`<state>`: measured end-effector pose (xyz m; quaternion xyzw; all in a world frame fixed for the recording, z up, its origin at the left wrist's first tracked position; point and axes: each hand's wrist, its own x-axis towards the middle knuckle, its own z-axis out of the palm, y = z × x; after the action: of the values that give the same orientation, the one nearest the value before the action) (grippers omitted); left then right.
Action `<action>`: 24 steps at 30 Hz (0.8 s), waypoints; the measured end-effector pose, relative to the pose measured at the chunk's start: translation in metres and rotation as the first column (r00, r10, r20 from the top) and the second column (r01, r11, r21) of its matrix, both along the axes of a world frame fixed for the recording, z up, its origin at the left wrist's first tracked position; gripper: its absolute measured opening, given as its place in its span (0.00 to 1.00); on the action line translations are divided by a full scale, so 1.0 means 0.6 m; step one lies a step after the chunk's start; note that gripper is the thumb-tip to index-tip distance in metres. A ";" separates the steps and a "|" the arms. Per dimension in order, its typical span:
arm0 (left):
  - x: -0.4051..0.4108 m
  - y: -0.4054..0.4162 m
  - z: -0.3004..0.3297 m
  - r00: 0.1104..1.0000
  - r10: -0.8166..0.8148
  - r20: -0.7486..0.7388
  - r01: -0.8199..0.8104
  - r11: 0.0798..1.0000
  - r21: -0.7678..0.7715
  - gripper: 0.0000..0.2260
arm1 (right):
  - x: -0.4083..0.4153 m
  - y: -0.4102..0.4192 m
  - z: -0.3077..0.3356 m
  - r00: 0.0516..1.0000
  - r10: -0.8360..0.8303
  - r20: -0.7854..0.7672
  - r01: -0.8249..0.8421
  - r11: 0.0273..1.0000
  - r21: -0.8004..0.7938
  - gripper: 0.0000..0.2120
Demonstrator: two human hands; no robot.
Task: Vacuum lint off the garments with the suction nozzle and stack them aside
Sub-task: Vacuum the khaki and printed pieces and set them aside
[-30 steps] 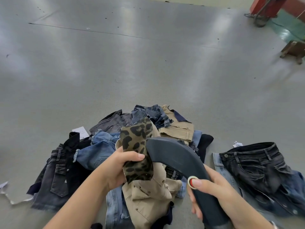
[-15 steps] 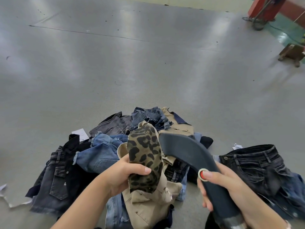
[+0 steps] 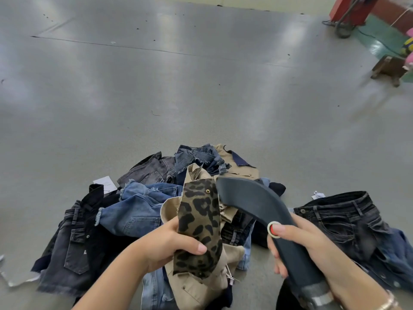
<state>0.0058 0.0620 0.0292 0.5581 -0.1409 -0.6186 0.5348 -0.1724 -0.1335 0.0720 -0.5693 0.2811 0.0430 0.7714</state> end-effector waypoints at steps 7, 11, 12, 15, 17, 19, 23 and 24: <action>-0.009 0.001 -0.005 0.996 -0.085 0.022 0.085 0.996 0.032 0.33 | 0.018 -0.014 -0.001 0.990 -0.144 -0.001 0.144 0.989 -0.038 0.16; -0.008 -0.001 -0.005 0.997 -0.069 0.014 0.069 0.997 0.025 0.32 | 0.003 -0.015 0.000 0.997 -0.072 -0.002 0.072 0.997 -0.020 0.15; -0.007 -0.001 -0.005 0.997 -0.073 0.011 0.073 0.997 0.025 0.32 | 0.000 -0.010 -0.001 0.999 -0.037 -0.008 0.037 0.999 -0.005 0.14; -0.001 0.004 -0.007 0.995 -0.096 -0.003 0.096 0.995 0.031 0.32 | 0.004 -0.004 -0.005 1.000 -0.014 -0.024 0.014 1.000 0.000 0.12; 0.001 0.004 -0.011 0.997 -0.072 -0.033 0.073 0.997 0.023 0.30 | 0.011 -0.007 -0.008 0.996 -0.082 -0.033 0.081 0.996 -0.032 0.14; 0.000 0.002 -0.019 0.995 0.034 -0.093 -0.031 0.999 0.033 0.24 | 0.017 -0.011 -0.009 0.984 -0.174 -0.030 0.172 0.984 -0.052 0.16; -0.008 -0.002 -0.028 0.959 0.199 -0.202 -0.189 0.980 0.064 0.14 | 0.013 -0.001 -0.021 0.953 -0.301 0.017 0.301 0.954 0.001 0.18; -0.010 -0.003 -0.029 0.958 0.193 -0.213 -0.184 0.981 0.063 0.14 | 0.013 0.005 -0.025 0.950 -0.312 0.033 0.311 0.950 0.027 0.17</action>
<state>-0.0001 0.0603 0.0116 0.5089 -0.0144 -0.6251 0.5916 -0.1648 -0.1307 0.0571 -0.5101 0.3524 -0.0867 0.7798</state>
